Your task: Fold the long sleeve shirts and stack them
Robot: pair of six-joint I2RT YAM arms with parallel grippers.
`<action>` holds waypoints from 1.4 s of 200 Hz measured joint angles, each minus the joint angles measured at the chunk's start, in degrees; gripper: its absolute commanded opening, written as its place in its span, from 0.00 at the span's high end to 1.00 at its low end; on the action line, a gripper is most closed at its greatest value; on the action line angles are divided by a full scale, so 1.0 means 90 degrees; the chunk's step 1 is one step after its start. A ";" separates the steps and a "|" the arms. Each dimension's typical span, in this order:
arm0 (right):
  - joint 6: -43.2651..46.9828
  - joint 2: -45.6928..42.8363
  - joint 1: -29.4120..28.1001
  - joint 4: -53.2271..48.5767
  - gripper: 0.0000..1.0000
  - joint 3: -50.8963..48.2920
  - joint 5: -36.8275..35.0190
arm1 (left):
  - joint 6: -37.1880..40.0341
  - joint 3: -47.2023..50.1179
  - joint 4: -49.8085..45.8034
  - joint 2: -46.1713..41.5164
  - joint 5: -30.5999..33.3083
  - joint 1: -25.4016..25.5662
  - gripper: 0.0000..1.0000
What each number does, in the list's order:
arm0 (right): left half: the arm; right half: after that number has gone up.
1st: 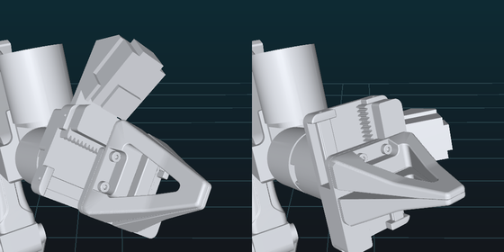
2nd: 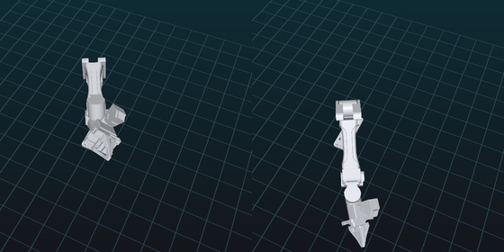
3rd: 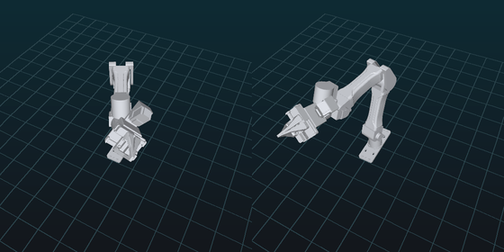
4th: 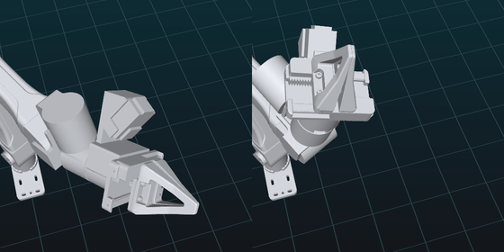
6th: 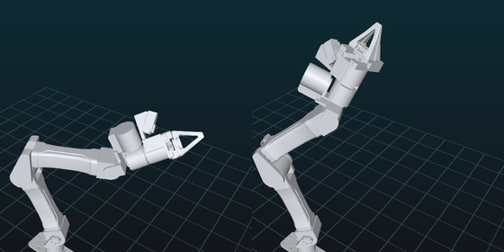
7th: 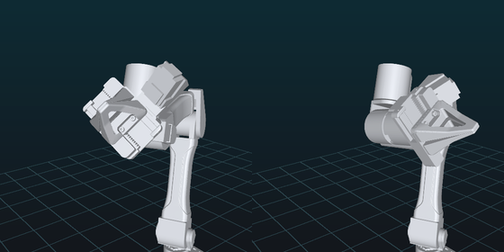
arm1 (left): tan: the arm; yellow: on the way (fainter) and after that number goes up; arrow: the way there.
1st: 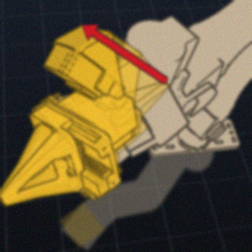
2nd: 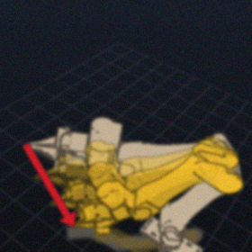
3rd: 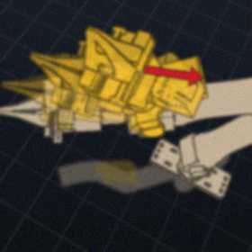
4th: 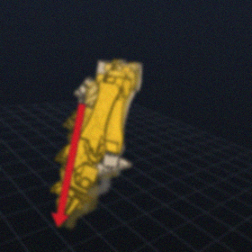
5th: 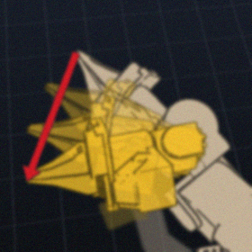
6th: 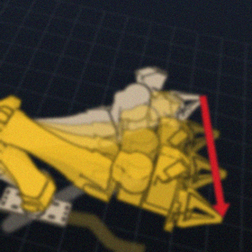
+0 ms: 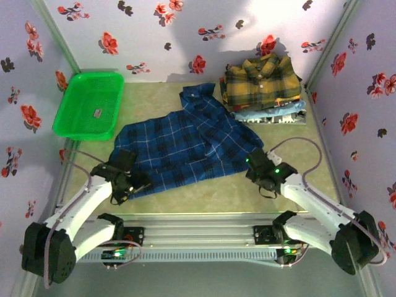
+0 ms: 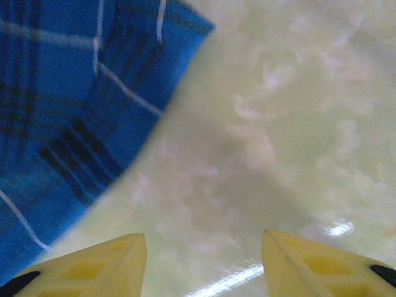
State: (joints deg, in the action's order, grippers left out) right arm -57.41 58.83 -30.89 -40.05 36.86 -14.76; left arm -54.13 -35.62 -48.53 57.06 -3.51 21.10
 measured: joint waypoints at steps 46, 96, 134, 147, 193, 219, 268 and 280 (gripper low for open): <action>0.0763 0.2096 0.0724 0.1093 0.66 0.1178 0.0935 | -0.0282 -0.0646 0.1010 0.0848 -0.0692 0.0061 0.23; 0.0590 0.3553 0.0729 0.1707 0.73 0.1506 0.0896 | -0.0321 -0.0398 0.1333 0.1758 -0.0561 -0.0420 0.28; 0.0131 0.3801 0.0537 0.1525 0.76 0.1353 0.0347 | 0.0245 -0.0374 0.1103 0.2040 -0.0182 -0.1202 0.28; 0.0019 0.3832 0.0335 0.1387 0.76 0.1375 0.0170 | 0.0442 -0.0369 0.1093 0.2159 -0.0117 -0.1477 0.28; -0.0641 0.3507 -0.0605 0.1020 0.75 0.0988 -0.0250 | 0.1090 -0.0369 0.1015 0.2392 -0.0041 -0.2159 0.26; -0.1209 0.3028 -0.1290 0.0595 0.75 0.0556 -0.0296 | 0.1353 -0.0401 0.0933 0.2407 -0.0027 -0.2373 0.24; -0.2645 0.2455 -0.3011 -0.0221 0.59 0.0131 -0.0177 | 0.1673 -0.0529 0.0826 0.2414 -0.0012 -0.2489 0.19; -0.2880 0.2329 -0.3206 -0.0376 0.52 0.0126 -0.0085 | 0.1739 -0.0590 0.0809 0.2370 -0.0090 -0.2489 0.14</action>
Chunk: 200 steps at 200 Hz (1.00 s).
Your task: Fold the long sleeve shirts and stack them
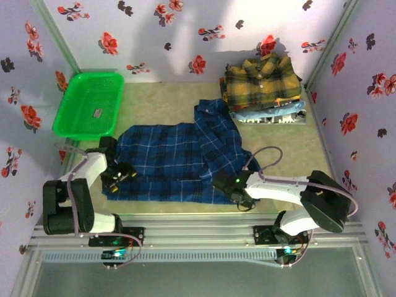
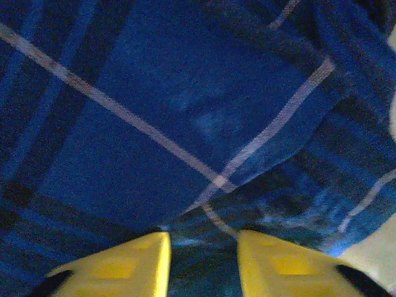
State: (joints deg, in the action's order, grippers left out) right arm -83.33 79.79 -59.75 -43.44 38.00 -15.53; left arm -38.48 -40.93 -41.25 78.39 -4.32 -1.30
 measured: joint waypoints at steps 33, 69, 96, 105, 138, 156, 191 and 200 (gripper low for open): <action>0.0090 -0.0692 0.0165 -0.0746 0.38 0.0746 -0.0158 | 0.0109 -0.0554 -0.0233 -0.0554 -0.0517 0.0002 0.03; 0.1156 -0.0923 0.1370 -0.0364 0.31 0.2589 -0.0080 | 0.0131 -0.1681 -0.0316 -0.1236 -0.1428 0.0240 0.00; 0.1814 0.0090 0.2518 0.0539 0.31 0.3497 0.0420 | 0.0087 -0.2183 0.0189 -0.1183 -0.2159 0.0831 0.00; 0.1943 0.0695 0.2795 0.0850 0.31 0.3847 0.0617 | 0.0087 -0.2280 0.0345 -0.1127 -0.2302 0.1047 0.00; 0.2089 0.2880 0.3191 0.2011 0.33 0.5144 0.1273 | 0.0131 -0.2387 0.0809 -0.1049 -0.2679 0.1588 0.00; 0.2040 0.3716 0.3249 0.2487 0.35 0.5634 0.1549 | 0.0134 -0.2387 0.0923 -0.1037 -0.2778 0.1671 0.00; 0.1698 0.4580 0.3347 0.3116 0.37 0.6003 0.1897 | 0.0138 -0.2310 0.1044 -0.1071 -0.2890 0.1741 0.00; 0.1600 0.4687 0.3371 0.3186 0.37 0.6028 0.1921 | 0.0146 -0.2251 0.1025 -0.1103 -0.2885 0.1741 0.00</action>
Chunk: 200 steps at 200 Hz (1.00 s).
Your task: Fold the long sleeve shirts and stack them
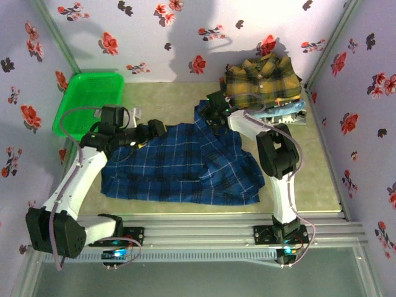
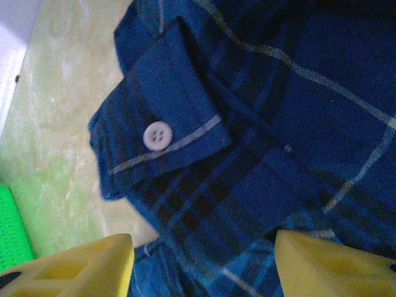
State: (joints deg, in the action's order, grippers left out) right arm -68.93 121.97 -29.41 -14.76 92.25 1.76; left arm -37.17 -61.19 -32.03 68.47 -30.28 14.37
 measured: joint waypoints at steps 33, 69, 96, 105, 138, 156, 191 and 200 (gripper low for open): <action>-0.0192 0.0092 0.0039 0.0044 0.38 0.0015 0.0027 | 0.0010 0.0228 -0.0019 -0.0136 0.0027 -0.0002 0.00; -0.0236 0.0260 0.0075 0.0056 0.48 0.0311 0.0024 | 0.0012 0.0284 -0.0068 -0.0165 0.0053 -0.0012 0.00; -0.0109 0.0692 0.0143 -0.0085 0.76 0.1052 0.0019 | 0.0024 0.0284 -0.0114 -0.0165 0.0124 -0.0017 0.00; -0.0109 0.0801 0.0165 -0.0131 0.86 0.1260 0.0015 | 0.0036 0.0291 -0.0129 -0.0165 0.0138 -0.0022 0.00; 0.0197 0.0950 0.0272 -0.0236 1.00 0.1644 0.0068 | 0.0034 0.0585 -0.0131 -0.0304 0.0197 -0.0066 0.00; 0.0648 0.1030 0.0318 -0.0510 1.00 0.2147 0.0151 | 0.0034 0.0743 -0.0131 -0.0362 0.0206 -0.0080 0.00; 0.2052 0.1037 0.0328 -0.0976 1.00 0.3444 0.0471 | -0.0007 0.1003 -0.0104 -0.0427 0.0248 -0.0087 0.00; 0.2438 0.0962 0.0321 -0.1010 1.00 0.3582 0.0561 | -0.0024 0.1056 -0.0100 -0.0430 0.0248 -0.0087 0.01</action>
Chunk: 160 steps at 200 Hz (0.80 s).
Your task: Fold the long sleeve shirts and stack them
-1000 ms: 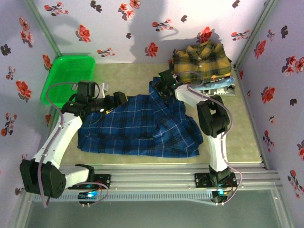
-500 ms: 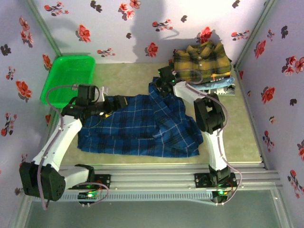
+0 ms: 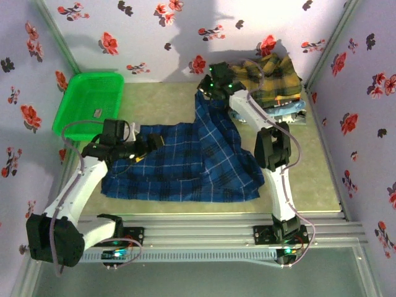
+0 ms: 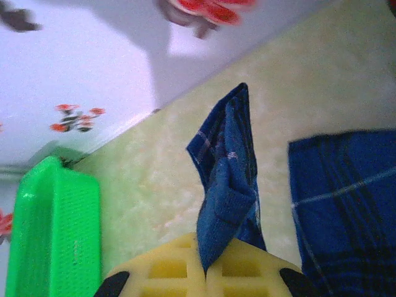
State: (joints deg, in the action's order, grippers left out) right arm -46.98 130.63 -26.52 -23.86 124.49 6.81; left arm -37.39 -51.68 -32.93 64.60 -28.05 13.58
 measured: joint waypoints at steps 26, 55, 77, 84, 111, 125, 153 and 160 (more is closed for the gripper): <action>0.1018 -0.0289 -0.0061 -0.0192 1.00 0.0019 0.0299 | -0.0085 0.0080 0.0049 -0.0010 -0.0002 0.0000 0.00; 0.1746 -0.0525 -0.0134 -0.0250 1.00 -0.0226 0.0636 | -0.0187 0.0131 0.0204 -0.0017 -0.0002 0.0002 0.00; 0.2018 -0.0716 -0.0185 -0.0253 1.00 -0.0668 0.0908 | -0.0313 0.0138 0.0333 -0.0012 -0.0002 0.0017 0.00; 0.2089 -0.0770 -0.0206 -0.0248 1.00 -0.0823 0.0996 | -0.0357 0.0138 0.0391 -0.0010 -0.0002 0.0027 0.00; 0.2356 -0.0840 -0.0316 -0.0270 1.00 -0.1166 0.1353 | -0.0476 0.0126 0.0629 0.0121 0.0005 0.0087 0.00; 0.2492 -0.0882 -0.0393 -0.0299 1.00 -0.1273 0.1535 | -0.0478 0.0063 0.0648 0.0265 0.0032 0.0092 0.00; 0.2732 -0.0945 -0.0517 -0.0452 1.00 -0.1321 0.1948 | -0.0474 -0.0299 0.0668 0.0566 0.0090 0.0092 0.00; 0.2798 -0.0967 -0.0554 -0.0512 1.00 -0.1321 0.2069 | -0.0471 -0.0401 0.0675 0.0622 0.0100 0.0092 0.00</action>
State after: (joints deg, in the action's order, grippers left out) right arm -21.80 121.93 -31.51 -28.47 112.60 25.43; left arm -41.63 -55.29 -26.85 70.19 -27.16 14.41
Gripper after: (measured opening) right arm 0.066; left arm 0.996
